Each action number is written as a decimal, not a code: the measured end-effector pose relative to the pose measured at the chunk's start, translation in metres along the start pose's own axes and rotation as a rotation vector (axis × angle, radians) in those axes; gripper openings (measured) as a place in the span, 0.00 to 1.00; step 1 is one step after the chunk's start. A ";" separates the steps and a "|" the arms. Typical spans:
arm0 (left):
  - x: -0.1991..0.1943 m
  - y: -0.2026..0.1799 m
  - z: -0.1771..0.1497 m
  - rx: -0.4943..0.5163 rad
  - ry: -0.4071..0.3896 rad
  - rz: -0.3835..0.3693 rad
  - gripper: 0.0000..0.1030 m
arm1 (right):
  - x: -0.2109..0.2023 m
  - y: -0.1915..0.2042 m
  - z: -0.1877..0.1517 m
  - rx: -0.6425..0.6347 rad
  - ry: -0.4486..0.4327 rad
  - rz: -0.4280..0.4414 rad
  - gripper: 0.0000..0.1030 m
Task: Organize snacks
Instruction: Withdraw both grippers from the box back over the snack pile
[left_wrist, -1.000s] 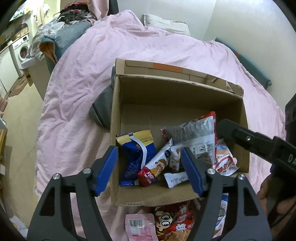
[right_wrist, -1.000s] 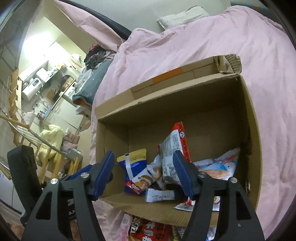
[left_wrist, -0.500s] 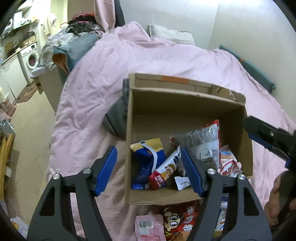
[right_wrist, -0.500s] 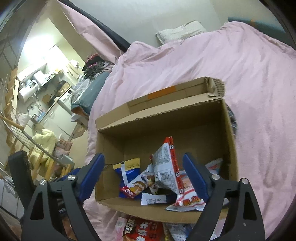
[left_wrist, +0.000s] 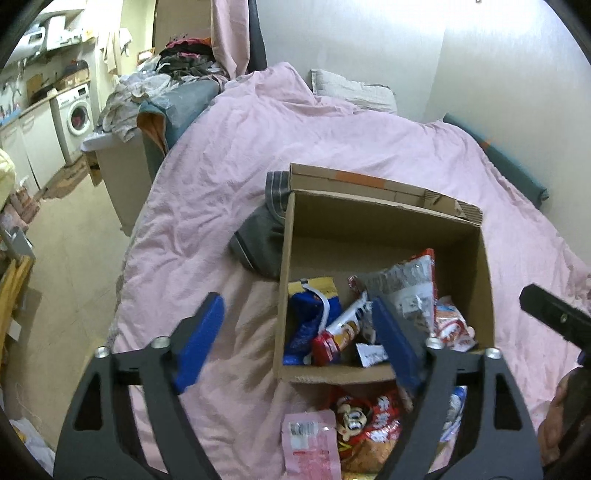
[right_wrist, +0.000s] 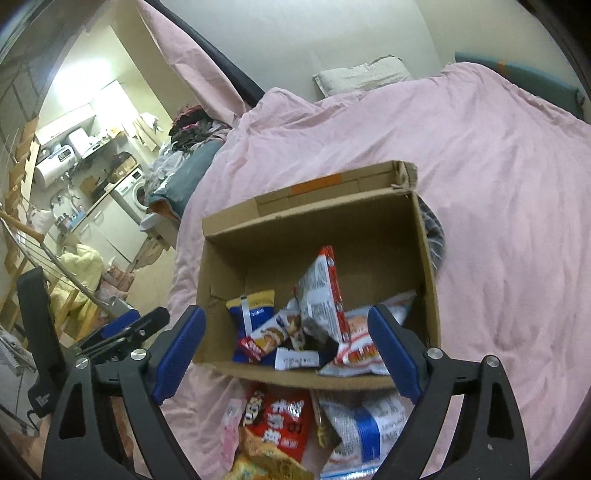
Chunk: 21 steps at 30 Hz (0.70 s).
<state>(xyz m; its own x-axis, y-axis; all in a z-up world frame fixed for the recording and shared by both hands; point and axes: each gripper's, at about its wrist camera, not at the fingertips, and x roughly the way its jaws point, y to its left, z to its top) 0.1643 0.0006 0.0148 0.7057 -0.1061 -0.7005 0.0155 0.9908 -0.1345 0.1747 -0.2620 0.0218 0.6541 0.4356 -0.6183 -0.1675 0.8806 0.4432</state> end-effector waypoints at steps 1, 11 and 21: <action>-0.003 0.001 -0.002 -0.008 0.004 -0.016 0.82 | -0.003 -0.001 -0.003 0.002 0.001 -0.004 0.89; -0.019 -0.003 -0.026 0.037 0.037 -0.011 0.83 | -0.026 -0.011 -0.028 0.057 0.046 -0.009 0.89; -0.023 0.008 -0.044 0.025 0.089 -0.038 1.00 | -0.031 -0.027 -0.055 0.086 0.126 -0.005 1.00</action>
<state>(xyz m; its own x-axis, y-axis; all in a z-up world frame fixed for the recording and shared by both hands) 0.1173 0.0073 -0.0007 0.6386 -0.1494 -0.7549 0.0594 0.9876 -0.1452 0.1185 -0.2887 -0.0071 0.5560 0.4560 -0.6949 -0.0970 0.8659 0.4907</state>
